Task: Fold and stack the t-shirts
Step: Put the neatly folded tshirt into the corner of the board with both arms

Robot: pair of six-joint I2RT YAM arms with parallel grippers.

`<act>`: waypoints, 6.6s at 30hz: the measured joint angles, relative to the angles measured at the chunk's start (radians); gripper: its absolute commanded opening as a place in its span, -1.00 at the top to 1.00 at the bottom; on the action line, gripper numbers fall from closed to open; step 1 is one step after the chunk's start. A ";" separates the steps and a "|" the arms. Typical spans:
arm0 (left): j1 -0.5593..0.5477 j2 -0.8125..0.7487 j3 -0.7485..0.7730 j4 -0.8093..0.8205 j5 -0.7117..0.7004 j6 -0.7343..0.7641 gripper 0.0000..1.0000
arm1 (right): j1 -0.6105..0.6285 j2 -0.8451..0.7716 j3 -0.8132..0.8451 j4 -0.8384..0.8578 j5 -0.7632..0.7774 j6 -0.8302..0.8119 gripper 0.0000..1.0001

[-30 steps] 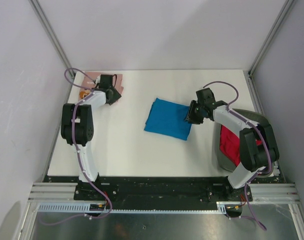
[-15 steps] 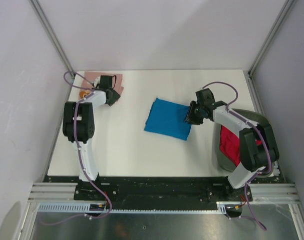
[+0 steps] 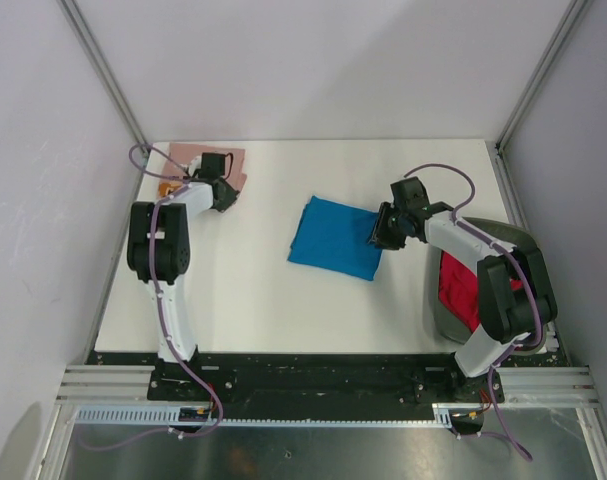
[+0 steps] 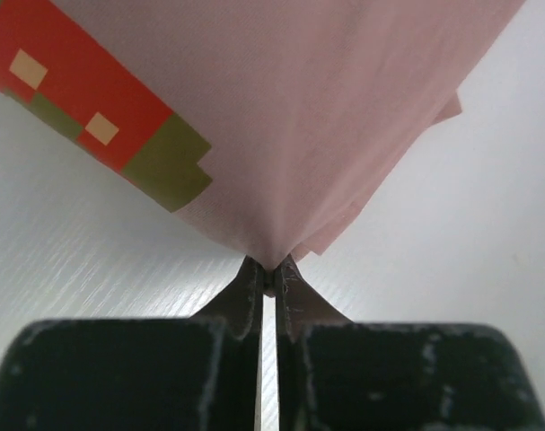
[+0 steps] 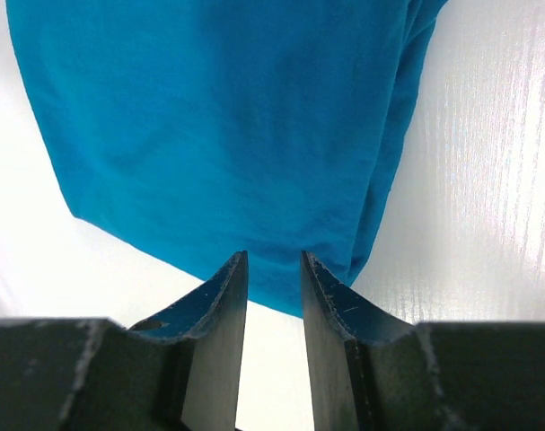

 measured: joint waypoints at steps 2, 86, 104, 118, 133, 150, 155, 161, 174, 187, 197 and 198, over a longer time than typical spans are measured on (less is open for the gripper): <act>0.000 -0.012 -0.029 0.013 0.000 -0.001 1.00 | 0.000 0.001 -0.003 0.003 -0.002 0.000 0.32; -0.489 -0.522 -0.560 0.010 0.216 0.019 0.44 | -0.198 0.227 -0.064 0.538 -0.035 0.153 -0.18; -0.494 -0.515 -0.576 0.011 0.220 0.020 0.45 | -0.198 0.238 -0.063 0.564 -0.051 0.162 -0.17; -0.494 -0.509 -0.588 0.017 0.227 0.021 0.35 | -0.198 0.283 -0.051 0.555 -0.041 0.161 0.80; -0.491 -0.418 -0.549 0.017 0.256 0.120 0.24 | -0.203 0.328 0.057 0.464 -0.020 0.125 1.00; -0.423 -0.342 -0.457 0.020 0.317 0.188 0.23 | -0.204 0.341 0.079 0.437 -0.014 0.090 1.00; -0.421 -0.320 -0.449 0.020 0.324 0.188 0.22 | -0.204 0.343 0.081 0.434 -0.015 0.090 1.00; -0.421 -0.292 -0.420 0.021 0.347 0.187 0.27 | -0.204 0.343 0.083 0.429 -0.015 0.090 1.00; -0.423 -0.286 -0.416 0.021 0.358 0.150 0.99 | -0.204 0.336 0.085 0.413 -0.013 0.086 1.00; -0.433 -0.363 -0.367 0.016 0.388 0.123 1.00 | -0.085 0.108 0.095 0.293 0.074 0.022 1.00; -0.441 -0.382 -0.344 0.015 0.395 0.123 1.00 | -0.025 0.069 0.100 0.244 0.119 -0.001 1.00; -0.441 -0.388 -0.344 0.015 0.395 0.123 1.00 | -0.024 0.066 0.105 0.238 0.122 -0.001 1.00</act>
